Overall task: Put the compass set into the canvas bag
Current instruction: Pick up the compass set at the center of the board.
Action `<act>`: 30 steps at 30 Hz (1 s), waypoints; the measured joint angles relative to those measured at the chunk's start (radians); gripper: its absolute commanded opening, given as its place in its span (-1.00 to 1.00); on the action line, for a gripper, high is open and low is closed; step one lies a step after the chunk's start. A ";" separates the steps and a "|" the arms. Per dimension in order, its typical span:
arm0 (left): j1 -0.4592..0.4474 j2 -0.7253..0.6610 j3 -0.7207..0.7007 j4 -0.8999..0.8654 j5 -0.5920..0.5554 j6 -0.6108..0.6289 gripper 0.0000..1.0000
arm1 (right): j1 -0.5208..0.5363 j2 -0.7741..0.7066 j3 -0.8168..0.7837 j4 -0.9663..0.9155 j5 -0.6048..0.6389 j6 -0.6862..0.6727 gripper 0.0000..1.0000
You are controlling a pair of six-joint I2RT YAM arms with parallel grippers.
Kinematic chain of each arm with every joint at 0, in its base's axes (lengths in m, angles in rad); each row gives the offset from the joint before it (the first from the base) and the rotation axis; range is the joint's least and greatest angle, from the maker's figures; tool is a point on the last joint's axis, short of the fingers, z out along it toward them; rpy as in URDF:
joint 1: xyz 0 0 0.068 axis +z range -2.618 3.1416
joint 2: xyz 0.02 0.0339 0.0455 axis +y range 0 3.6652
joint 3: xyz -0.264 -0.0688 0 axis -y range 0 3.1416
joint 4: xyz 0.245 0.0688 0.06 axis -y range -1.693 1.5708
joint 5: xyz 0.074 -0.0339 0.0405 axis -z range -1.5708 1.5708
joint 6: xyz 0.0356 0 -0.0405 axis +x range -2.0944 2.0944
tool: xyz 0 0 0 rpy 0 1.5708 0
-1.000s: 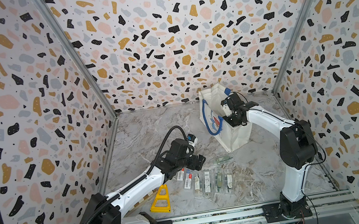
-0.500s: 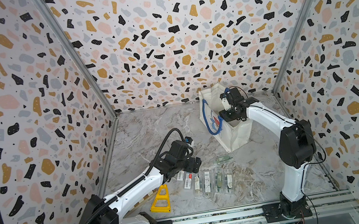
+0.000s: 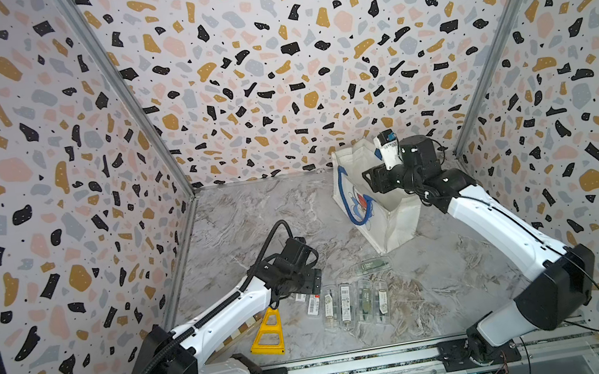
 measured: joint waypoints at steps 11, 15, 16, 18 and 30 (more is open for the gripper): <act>0.048 0.143 0.000 -0.015 0.010 -0.026 0.63 | 0.017 -0.024 -0.092 0.106 -0.122 0.002 0.48; 0.059 0.169 0.000 -0.012 0.010 -0.037 0.42 | 0.017 -0.010 -0.092 0.106 -0.142 0.003 0.48; 0.061 0.174 0.000 -0.011 0.010 -0.039 0.39 | 0.017 -0.009 -0.092 0.105 -0.144 0.004 0.48; 0.068 0.185 0.000 -0.008 0.010 -0.040 0.38 | 0.017 -0.008 -0.092 0.106 -0.145 0.003 0.48; 0.078 0.266 -0.003 0.032 0.013 -0.040 0.27 | 0.017 -0.008 -0.092 0.106 -0.153 0.003 0.48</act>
